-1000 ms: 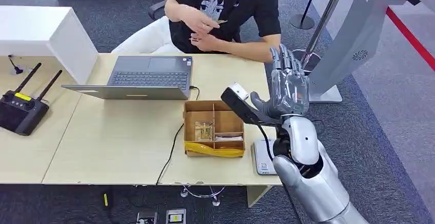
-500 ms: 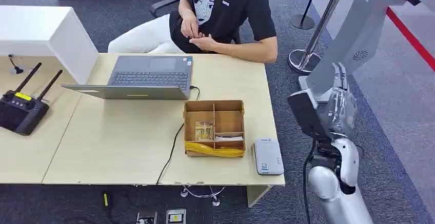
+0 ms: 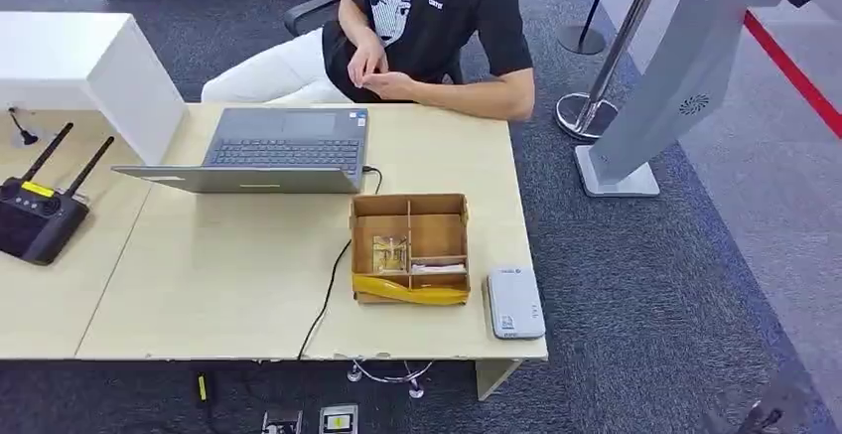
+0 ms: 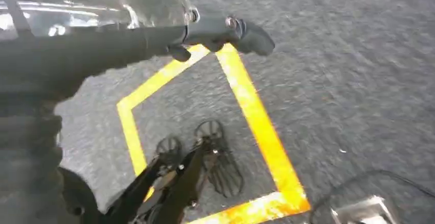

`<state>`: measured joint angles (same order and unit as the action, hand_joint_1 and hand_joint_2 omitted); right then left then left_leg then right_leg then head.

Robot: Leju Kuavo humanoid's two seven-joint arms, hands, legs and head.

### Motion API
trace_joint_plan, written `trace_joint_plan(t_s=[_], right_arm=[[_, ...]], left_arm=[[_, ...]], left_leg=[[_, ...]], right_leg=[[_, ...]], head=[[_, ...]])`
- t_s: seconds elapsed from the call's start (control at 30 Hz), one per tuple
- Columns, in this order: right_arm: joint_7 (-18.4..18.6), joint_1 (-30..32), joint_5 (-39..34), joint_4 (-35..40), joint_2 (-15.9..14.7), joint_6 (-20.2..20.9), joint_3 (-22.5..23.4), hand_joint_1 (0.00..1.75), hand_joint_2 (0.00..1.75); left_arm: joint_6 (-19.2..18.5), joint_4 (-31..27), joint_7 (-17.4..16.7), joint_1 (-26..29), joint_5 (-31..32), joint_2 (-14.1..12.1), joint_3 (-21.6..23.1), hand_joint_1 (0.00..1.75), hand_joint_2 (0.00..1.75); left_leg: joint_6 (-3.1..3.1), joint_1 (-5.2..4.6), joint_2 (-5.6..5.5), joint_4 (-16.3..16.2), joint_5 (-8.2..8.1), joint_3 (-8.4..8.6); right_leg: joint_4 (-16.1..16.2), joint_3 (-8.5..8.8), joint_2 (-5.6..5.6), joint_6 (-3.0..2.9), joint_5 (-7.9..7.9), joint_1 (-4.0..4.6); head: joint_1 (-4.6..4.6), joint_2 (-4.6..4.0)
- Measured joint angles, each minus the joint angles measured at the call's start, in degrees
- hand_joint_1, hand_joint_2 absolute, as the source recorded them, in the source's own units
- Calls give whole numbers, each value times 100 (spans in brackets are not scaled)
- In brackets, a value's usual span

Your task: Pass the card to the sensor for recognition and then transmit it.

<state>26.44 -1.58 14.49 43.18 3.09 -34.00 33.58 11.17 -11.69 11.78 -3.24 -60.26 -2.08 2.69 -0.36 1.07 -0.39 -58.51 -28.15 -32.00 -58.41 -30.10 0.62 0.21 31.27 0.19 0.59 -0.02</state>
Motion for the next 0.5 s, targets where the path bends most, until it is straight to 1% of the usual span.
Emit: trace_joint_plan(t_s=[0.03,0.07,0.1,0.13,0.17,0.2,0.27,0.3,0.33,0.37,0.4,0.43,0.47,0.5], right_arm=[[338,-28,52,-308,241,-201,96,175,175],[555,-48,116,-665,522,-310,221,175,175],[582,-56,186,-1003,778,-323,323,175,175],[518,-66,257,-1248,927,-310,406,175,175],[378,-75,319,-1429,1007,-261,481,175,175],[113,-98,443,-1580,1039,-79,563,175,175],[-486,-149,649,-1818,1035,444,673,175,175],[-867,-153,773,-1926,989,775,697,175,175],[-1344,-154,905,-2025,932,1115,706,175,175],[-2005,-157,1078,-2124,847,1474,710,175,175],[-2523,-164,1216,-2172,794,1678,712,175,175],[-3300,-177,1423,-2242,724,1914,706,175,175],[-3702,-201,1530,-2279,661,1981,701,175,175],[-3973,-230,1584,-2333,572,2029,697,175,175]], left_arm=[[122,0,-92,-25,32,13,-17,175,175],[269,0,-192,-51,68,26,-31,175,175],[405,0,-259,-69,102,48,-39,175,175],[508,0,-277,-76,129,59,-46,175,175],[581,0,-275,-78,135,68,-61,175,175],[616,0,-264,-79,142,68,-92,175,175],[574,0,-148,-73,146,76,-149,175,175],[485,0,-55,-73,151,85,-166,175,175],[333,0,71,-73,175,87,-181,175,175],[164,-2,192,-73,248,85,-186,175,175],[19,-2,294,-74,346,79,-183,175,175],[-62,-2,366,-75,429,68,-183,175,175],[-123,-2,418,-77,503,52,-183,175,175],[-165,-2,440,-78,555,35,-183,175,175]], left_leg=[[-3,4,4,4,0,6],[-6,10,7,5,1,8],[-7,9,5,6,1,11],[-10,7,4,10,3,13],[-14,6,0,12,6,13],[-15,7,0,14,7,12],[-17,6,3,15,8,13],[-18,4,3,15,8,12],[-17,2,1,15,8,12],[-17,-5,-2,15,9,11],[-16,-12,-2,15,9,12],[-16,-19,-2,15,9,13],[-15,-19,-2,15,10,14],[-14,-19,-2,14,10,15]], right_leg=[[-5,-1,7,-12,4,4],[-8,-1,7,-15,5,8],[-13,-2,4,-23,9,7],[-16,-1,3,-27,13,5],[-18,-2,0,-30,14,4],[-19,-1,1,-30,14,5],[-19,-2,3,-31,13,6],[-19,0,3,-31,13,4],[-18,2,1,-31,13,2],[-18,3,-2,-30,12,-4],[-18,3,-5,-28,11,-11],[-18,3,-7,-27,10,-18],[-18,3,-7,-25,9,-19],[-17,4,-6,-25,9,-20]], head=[[4,0],[-4,0],[-2,0],[-11,0],[-6,0],[-7,0],[0,0],[-2,0],[7,0],[2,0],[4,0],[0,0],[-2,0],[4,0]])
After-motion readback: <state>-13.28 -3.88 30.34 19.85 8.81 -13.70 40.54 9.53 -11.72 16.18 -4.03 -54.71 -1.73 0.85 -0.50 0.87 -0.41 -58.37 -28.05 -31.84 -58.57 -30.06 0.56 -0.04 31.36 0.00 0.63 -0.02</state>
